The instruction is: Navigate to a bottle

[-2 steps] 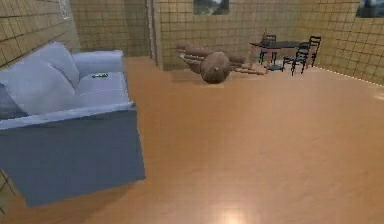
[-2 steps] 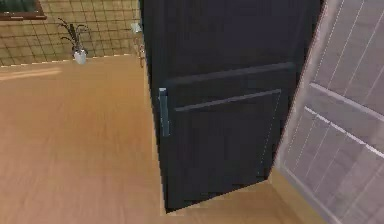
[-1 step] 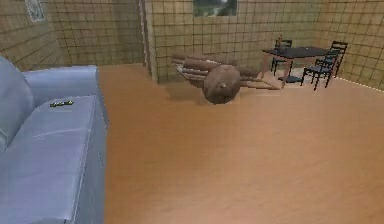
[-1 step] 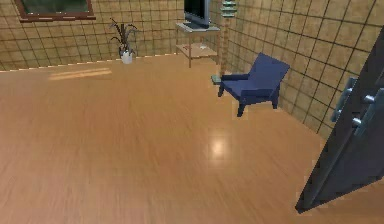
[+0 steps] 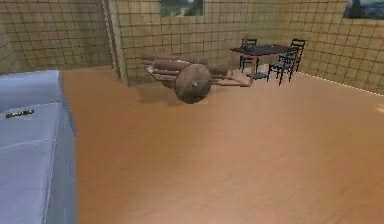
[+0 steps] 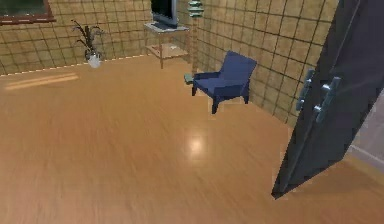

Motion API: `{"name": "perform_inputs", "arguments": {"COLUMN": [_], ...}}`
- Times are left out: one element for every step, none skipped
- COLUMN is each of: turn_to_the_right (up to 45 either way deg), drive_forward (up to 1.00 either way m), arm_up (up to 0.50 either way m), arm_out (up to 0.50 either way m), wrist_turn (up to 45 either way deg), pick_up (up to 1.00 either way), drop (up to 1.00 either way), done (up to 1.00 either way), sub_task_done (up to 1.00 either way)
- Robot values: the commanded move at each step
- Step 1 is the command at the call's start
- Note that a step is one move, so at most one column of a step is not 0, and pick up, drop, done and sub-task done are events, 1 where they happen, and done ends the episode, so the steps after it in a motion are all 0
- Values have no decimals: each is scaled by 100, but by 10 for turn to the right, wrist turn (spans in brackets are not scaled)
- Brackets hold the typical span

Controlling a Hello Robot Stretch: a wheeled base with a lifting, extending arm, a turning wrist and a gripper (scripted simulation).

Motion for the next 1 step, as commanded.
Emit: {"name": "perform_inputs", "arguments": {"turn_to_the_right": [0], "drive_forward": [30], "arm_up": [0], "arm_out": [0], "wrist_turn": [0], "pick_up": [0], "drop": [0], "done": [0], "sub_task_done": [0]}}
